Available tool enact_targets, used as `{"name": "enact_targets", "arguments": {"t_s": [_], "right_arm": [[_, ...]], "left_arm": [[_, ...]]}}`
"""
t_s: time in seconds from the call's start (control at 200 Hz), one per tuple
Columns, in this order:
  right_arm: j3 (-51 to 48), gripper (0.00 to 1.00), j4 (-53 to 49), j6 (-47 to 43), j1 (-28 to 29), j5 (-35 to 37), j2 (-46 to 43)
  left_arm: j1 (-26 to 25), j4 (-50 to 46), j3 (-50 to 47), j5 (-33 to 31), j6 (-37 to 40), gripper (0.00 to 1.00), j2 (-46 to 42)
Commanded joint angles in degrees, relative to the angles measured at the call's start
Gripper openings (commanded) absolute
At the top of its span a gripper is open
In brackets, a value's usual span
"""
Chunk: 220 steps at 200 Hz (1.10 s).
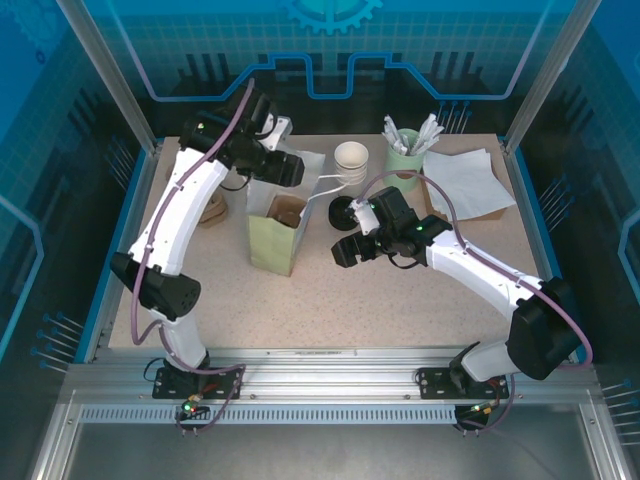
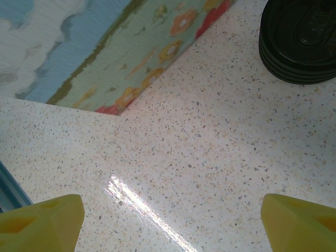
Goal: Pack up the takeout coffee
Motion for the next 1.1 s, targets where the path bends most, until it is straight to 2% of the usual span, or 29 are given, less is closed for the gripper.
{"name": "enact_targets", "arguments": {"t_s": [0.0, 0.165, 0.31, 0.485, 0.575, 0.68, 0.79, 0.895, 1.095], "right_arm": [[2.2, 0.89, -1.5, -0.2, 1.0, 0.9, -0.9], [3.3, 0.89, -2.3, -0.7, 1.0, 2.1, -1.9], [4.6, 0.89, -2.9, -1.1, 1.0, 5.1, -5.3], [5.4, 0.89, -3.1, -1.4, 0.3, 5.7, -8.1], [5.6, 0.89, -2.4, -0.8, 0.3, 2.8, -6.9], [5.7, 0.87, 4.2, 2.5, 0.8, -6.9, -3.4], [9.5, 0.76, 12.6, 7.7, 1.9, -14.0, 4.7], [15.2, 0.63, 14.9, 8.5, 4.2, -13.6, 9.4], [22.0, 0.55, 15.4, 9.6, 4.7, -15.0, 13.4]], "left_arm": [[0.1, 2.4, 2.0, 2.5, -0.8, 0.78, -3.6], [0.1, 8.1, 0.1, 6.7, -1.9, 0.78, -7.7], [0.2, 15.6, -5.9, 9.5, -3.7, 0.77, -13.4], [1.1, 18.1, -10.7, 8.7, -5.8, 0.76, -16.2], [1.3, 17.5, -11.8, 7.8, -5.8, 0.76, -15.9], [1.5, 16.2, -11.3, 5.0, -5.2, 0.76, -14.4], [1.6, 15.1, -10.8, 4.8, -5.7, 0.75, -13.6], [1.7, 14.6, -12.6, 4.4, -5.5, 0.75, -14.8], [1.8, 16.8, -22.9, 3.1, -6.5, 0.76, -19.8]]}}
